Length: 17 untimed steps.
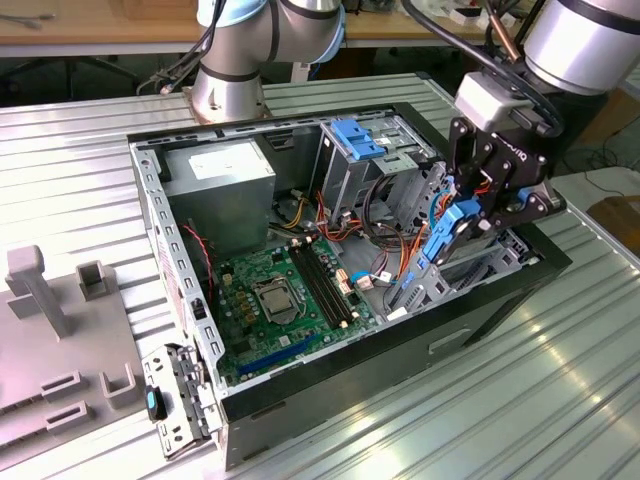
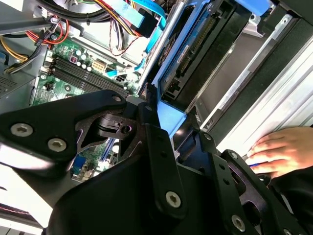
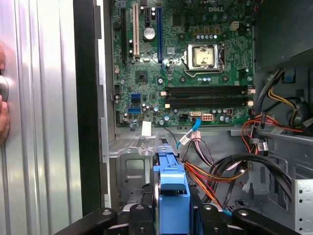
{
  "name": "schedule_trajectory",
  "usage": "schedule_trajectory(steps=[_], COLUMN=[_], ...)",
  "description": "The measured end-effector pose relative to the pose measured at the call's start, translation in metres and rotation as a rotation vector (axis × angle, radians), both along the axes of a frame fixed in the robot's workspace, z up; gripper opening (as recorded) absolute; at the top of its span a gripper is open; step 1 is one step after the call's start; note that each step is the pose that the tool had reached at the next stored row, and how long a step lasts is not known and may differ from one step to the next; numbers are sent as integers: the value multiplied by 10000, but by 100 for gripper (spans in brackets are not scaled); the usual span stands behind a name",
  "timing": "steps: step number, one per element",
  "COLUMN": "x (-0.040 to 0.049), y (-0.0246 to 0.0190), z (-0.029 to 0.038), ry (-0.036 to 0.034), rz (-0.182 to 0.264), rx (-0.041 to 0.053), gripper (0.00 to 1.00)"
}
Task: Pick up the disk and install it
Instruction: 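Insert the disk into the insertion slot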
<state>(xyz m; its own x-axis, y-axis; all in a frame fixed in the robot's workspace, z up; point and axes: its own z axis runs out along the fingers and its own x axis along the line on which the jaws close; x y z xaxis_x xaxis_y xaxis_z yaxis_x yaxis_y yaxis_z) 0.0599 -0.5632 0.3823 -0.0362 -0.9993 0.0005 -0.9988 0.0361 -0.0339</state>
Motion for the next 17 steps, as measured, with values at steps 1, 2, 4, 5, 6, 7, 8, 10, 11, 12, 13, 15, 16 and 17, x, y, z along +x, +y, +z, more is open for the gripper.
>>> schedule_trajectory(steps=[1, 2, 4, 5, 6, 7, 8, 10, 11, 12, 13, 15, 16, 17], x=[0, 0, 0, 0, 0, 0, 0, 0, 0, 0, 0, 0, 0, 0], y=[0, 0, 0, 0, 0, 0, 0, 0, 0, 0, 0, 0, 0, 0], z=[-5, -9, -17, -20, -24, -28, -31, -39, -46, -54, -62, -77, -83, -89], ry=[0, 0, 0, 0, 0, 0, 0, 0, 0, 0, 0, 1, 0, 0], rz=[0, 0, 0, 0, 0, 0, 0, 0, 0, 0, 0, 0, 0, 0], rx=[0, 0, 1, 0, 0, 1, 0, 0, 0, 1, 1, 0, 0, 0], gripper=[37, 37, 37, 37, 37, 37, 37, 37, 37, 37, 37, 37, 37, 37])
